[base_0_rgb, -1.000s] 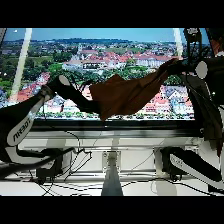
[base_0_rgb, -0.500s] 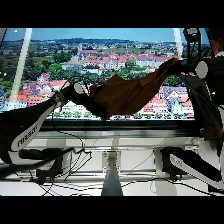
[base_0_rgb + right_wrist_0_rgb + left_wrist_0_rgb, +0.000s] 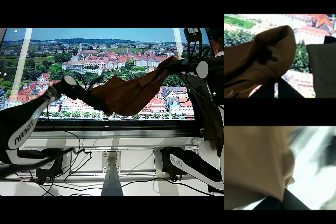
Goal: Fold the clothes and pants, and hang the long-sleeved shirts on hangers.
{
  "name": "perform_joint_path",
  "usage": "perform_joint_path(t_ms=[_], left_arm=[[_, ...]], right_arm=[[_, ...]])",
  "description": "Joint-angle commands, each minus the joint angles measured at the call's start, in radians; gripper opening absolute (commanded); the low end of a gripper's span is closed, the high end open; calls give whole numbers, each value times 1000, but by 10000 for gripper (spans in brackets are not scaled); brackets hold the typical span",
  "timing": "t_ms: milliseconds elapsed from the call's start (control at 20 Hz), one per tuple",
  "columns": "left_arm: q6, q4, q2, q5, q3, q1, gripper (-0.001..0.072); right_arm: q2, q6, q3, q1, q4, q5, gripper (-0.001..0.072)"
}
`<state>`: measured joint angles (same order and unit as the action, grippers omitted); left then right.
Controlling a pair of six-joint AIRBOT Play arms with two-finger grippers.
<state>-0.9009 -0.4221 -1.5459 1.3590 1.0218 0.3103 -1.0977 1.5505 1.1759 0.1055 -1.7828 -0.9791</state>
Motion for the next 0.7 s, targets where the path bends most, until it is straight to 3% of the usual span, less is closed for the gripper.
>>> perform_joint_path(t_ms=[0,150,350,500,650], left_arm=[[142,577,36,164,89,-179,14],[186,813,113,163,161,-375,13],[183,848,253,180,171,-590,13],[183,786,355,198,171,-706,14],[183,554,428,198,171,-789,14]], right_arm=[[24,0,24,0,-35,0,14],[67,0,80,0,-41,2,14],[137,0,167,1,-55,3,14],[209,0,222,1,11,4,13],[262,0,233,1,37,-4,13]])
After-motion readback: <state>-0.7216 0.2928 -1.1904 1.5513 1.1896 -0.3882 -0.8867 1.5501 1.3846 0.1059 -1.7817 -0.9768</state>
